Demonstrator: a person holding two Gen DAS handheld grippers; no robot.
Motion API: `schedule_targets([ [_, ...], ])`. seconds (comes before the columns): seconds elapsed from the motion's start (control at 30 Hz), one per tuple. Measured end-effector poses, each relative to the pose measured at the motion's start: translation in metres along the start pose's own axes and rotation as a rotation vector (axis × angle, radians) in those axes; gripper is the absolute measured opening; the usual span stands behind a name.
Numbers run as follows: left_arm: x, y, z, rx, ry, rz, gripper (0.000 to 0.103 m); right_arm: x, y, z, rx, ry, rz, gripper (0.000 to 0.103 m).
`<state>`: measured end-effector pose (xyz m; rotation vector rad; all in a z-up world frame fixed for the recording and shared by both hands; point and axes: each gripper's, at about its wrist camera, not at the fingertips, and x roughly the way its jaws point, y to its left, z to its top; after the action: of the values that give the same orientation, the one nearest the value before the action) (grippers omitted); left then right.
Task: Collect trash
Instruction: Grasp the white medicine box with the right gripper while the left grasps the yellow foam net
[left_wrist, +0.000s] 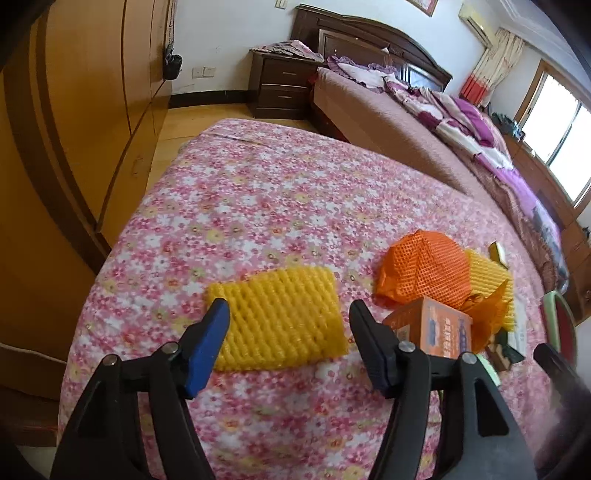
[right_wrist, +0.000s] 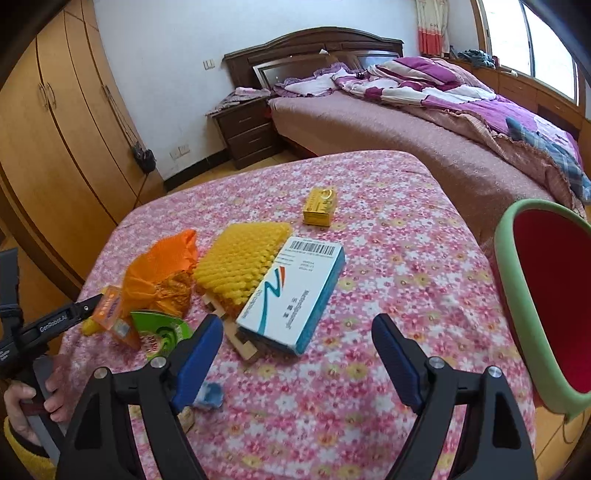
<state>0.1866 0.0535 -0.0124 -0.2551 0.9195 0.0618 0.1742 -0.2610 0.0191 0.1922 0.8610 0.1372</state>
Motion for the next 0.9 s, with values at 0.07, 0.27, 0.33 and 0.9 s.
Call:
schedule_targets([
  [0.07,0.003,-0.006,-0.001,0.016,-0.007,0.058,0.068,0.008,-0.002,0.002,0.001,0.011,0.005,0.085],
  [0.27,0.004,-0.008,-0.002,-0.007,-0.023,0.097,0.068,0.038,-0.002,0.013,-0.031,0.074,0.044,0.085],
  [0.33,0.004,-0.005,-0.002,-0.016,-0.023,0.086,0.068,0.045,0.000,0.015,-0.042,0.100,0.043,0.085],
  [0.9,-0.016,0.015,-0.009,-0.064,-0.081,-0.034,0.023,0.037,0.002,0.003,-0.015,0.039,-0.026,0.061],
])
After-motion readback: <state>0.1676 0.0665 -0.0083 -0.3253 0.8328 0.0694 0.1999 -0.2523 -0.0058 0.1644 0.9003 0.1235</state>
